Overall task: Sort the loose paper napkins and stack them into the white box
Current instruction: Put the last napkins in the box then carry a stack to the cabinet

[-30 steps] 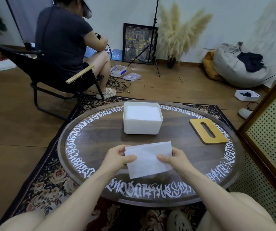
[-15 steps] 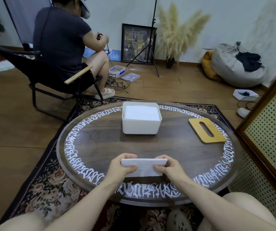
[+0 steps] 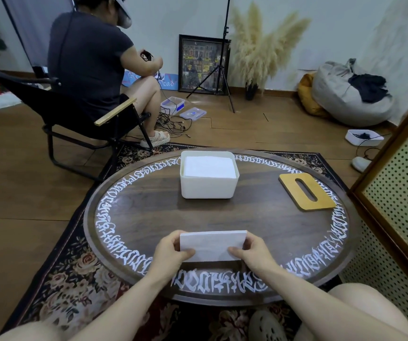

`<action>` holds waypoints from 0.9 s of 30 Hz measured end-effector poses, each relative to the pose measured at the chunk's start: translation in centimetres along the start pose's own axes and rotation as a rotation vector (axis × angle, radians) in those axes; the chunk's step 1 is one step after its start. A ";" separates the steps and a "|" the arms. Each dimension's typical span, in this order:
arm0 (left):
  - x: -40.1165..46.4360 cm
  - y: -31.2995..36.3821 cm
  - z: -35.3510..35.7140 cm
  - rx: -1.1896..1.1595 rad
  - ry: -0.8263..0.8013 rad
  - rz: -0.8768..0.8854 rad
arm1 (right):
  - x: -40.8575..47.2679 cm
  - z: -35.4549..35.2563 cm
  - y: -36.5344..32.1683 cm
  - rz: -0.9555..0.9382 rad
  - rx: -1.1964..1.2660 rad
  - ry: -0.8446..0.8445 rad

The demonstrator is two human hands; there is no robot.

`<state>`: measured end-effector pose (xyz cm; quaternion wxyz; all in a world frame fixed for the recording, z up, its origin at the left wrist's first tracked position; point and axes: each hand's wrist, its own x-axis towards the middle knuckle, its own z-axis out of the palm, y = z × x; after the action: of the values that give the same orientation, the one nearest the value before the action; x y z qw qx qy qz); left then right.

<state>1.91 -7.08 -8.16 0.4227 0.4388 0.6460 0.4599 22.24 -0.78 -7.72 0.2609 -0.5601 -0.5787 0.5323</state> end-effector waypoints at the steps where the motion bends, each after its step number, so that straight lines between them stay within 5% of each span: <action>1: 0.0 -0.2 -0.1 0.015 0.029 0.003 | 0.3 0.0 0.5 0.010 -0.047 0.017; 10: 1.6 0.6 0.1 -0.068 0.242 -0.125 | 1.1 -0.1 -1.3 0.035 0.056 0.125; 18: 6.3 3.8 0.1 -0.147 0.390 -0.063 | 4.8 -1.1 -5.2 -0.115 0.044 0.263; 27: 13.7 9.6 -1.6 0.159 0.451 0.039 | 11.8 -2.4 -11.4 -0.209 -0.049 0.371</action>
<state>-1.45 7.49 -0.49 0.2231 0.3690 0.7496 0.5021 17.41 13.18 -0.15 0.4032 -0.5916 -0.5883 0.3759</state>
